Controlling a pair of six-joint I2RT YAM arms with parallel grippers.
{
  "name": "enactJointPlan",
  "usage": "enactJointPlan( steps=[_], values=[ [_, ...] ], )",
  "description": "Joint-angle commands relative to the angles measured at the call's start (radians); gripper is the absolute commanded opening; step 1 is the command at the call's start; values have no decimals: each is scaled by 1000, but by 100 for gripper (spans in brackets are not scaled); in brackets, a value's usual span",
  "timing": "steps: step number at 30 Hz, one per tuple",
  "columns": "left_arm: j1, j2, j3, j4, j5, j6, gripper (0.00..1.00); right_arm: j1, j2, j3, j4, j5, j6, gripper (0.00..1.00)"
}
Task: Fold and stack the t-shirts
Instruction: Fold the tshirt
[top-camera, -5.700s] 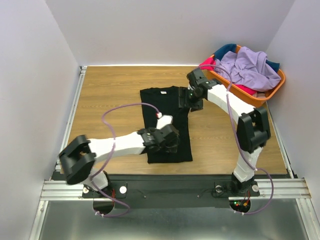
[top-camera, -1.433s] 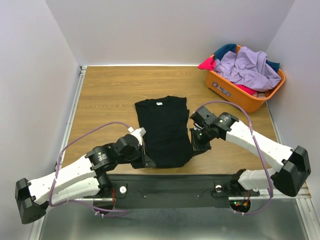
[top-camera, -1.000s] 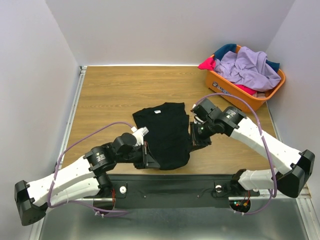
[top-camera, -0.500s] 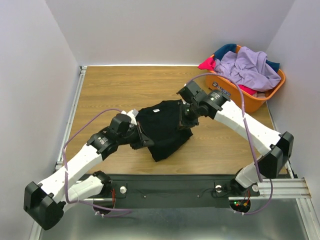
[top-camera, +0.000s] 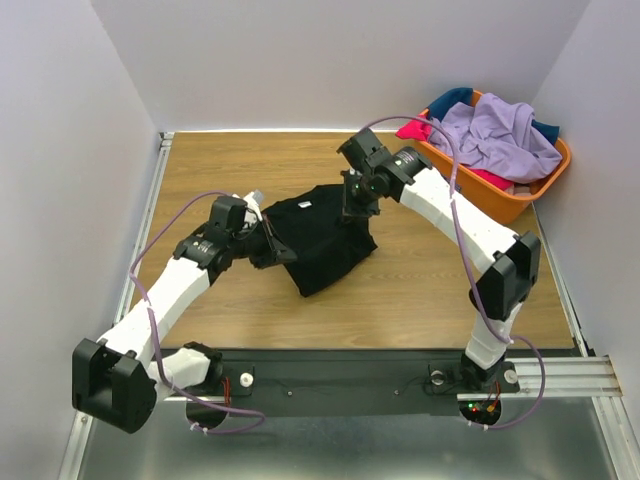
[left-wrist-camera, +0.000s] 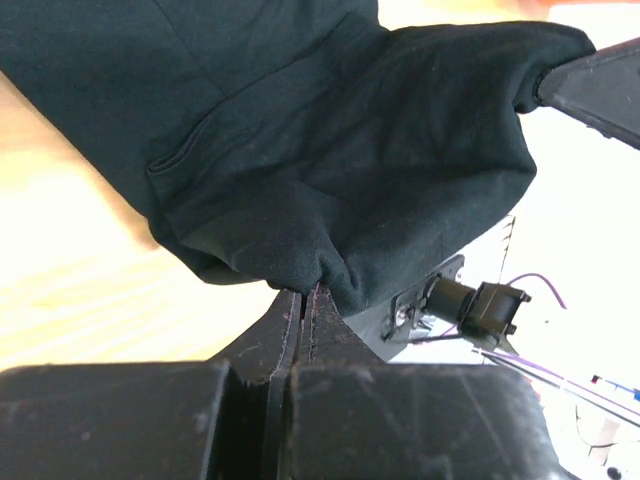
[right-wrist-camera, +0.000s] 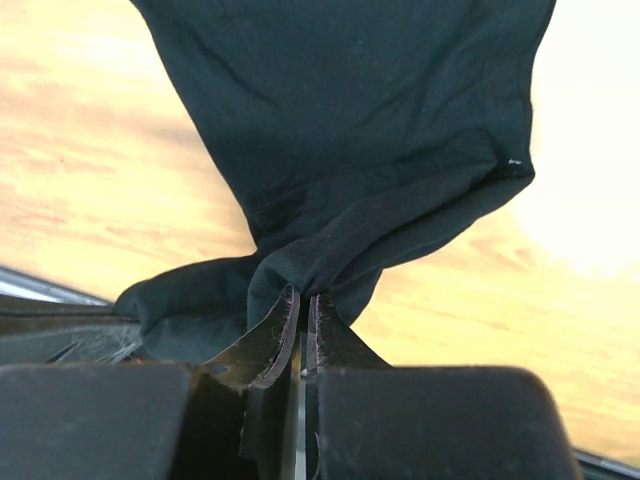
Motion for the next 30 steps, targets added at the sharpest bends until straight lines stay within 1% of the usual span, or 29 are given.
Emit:
enactJointPlan(
  steps=[1, 4, 7, 9, 12, 15, 16, 19, 20, 22, 23, 24, 26, 30],
  values=[
    [50, 33, 87, 39, 67, 78, 0, -18, 49, 126, 45, 26, -51, 0],
    [76, 63, 124, 37, 83, 104, 0, -31, 81, 184, 45, 20, -74, 1],
    [90, 121, 161, 27, 110, 130, 0, -44, 118, 225, 43, -19, -102, 0],
    [93, 139, 176, 16, 121, 145, 0, -48, 121, 230, 42, -28, -105, 0],
    [93, 150, 187, -12, 127, 165, 0, -48, 112, 198, 31, -120, -105, 0],
    [93, 121, 144, -41, 111, 177, 0, -47, 44, 71, 26, -183, -102, 0],
    [92, 110, 130, -56, 107, 176, 0, -48, 26, -1, 26, -195, -100, 0],
    [92, 38, 63, -84, 103, 171, 0, -48, -61, -112, 26, -243, -88, 0],
    [92, 18, 45, -90, 103, 167, 0, -45, -89, -182, 26, -272, -76, 0],
    [89, -25, 0, -101, 103, 154, 0, -41, -132, -240, 25, -298, -59, 0],
    [86, -63, -11, -122, 98, 153, 0, -33, -179, -265, 25, -303, -50, 0],
    [73, -80, -18, -133, 97, 153, 0, -16, -199, -312, 23, -312, -32, 0],
    [56, -132, -34, -171, 97, 147, 0, 10, -256, -346, 16, -321, 2, 1],
    [-8, -232, -51, -220, 92, 92, 0, 120, -334, -411, 6, -316, 73, 0]
  ],
)
